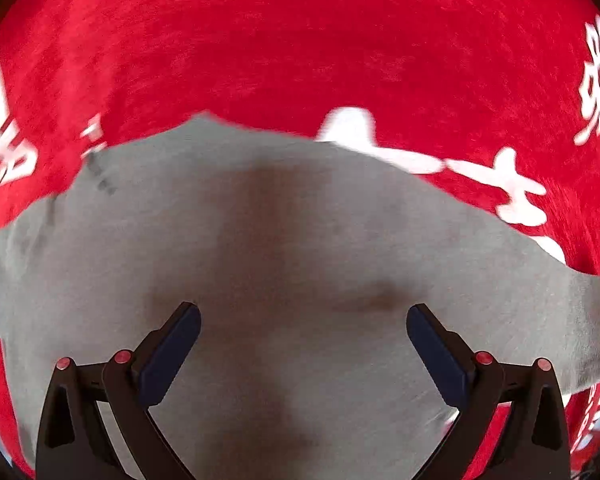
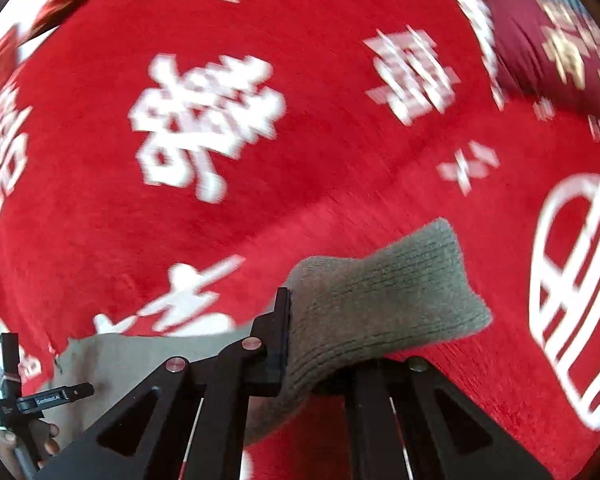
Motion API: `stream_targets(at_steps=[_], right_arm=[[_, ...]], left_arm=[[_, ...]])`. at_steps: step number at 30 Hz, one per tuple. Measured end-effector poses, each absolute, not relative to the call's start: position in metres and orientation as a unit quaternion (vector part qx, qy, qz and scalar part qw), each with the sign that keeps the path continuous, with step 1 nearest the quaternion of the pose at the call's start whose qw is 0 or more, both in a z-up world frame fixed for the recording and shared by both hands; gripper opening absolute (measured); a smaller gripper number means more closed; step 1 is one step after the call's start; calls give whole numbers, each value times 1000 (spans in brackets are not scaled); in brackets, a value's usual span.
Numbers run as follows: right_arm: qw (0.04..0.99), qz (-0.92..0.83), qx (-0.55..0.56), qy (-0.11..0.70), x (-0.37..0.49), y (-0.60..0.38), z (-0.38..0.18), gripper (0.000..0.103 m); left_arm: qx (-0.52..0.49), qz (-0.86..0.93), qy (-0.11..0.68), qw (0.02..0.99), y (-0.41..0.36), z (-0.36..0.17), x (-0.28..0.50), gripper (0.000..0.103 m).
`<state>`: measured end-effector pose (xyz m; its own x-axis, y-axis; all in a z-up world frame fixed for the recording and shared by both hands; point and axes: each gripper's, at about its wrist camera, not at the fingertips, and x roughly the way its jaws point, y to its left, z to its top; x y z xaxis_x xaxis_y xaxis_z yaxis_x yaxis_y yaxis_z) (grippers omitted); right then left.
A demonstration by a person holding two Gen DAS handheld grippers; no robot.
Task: Fold small clothes
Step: 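Grasp the sweater sleeve cuff with the right gripper, then fold the sleeve across the sweater body with the right gripper and release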
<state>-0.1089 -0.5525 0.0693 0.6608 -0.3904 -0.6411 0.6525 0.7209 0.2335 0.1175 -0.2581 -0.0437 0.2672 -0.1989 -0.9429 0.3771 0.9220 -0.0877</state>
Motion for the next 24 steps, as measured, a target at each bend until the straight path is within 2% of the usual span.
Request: stream_targets(at_steps=[5,12,18,24], right_arm=[[912,-243,138,300,-40,-466,106,6],[929,-134,95,333,62,-330,98,5],[926,-69,84,361,134,-216,65,5],[902,-41,54,426,184,-131,-8,5]], left_arm=[[16,-148,589,794,-169,-46,141,103],[-34,-114,578,808,-52,-34,165,103],[-80,-92,568,814,31,-27,179,103],[-103,-62,576,808,92,-42,186,103]])
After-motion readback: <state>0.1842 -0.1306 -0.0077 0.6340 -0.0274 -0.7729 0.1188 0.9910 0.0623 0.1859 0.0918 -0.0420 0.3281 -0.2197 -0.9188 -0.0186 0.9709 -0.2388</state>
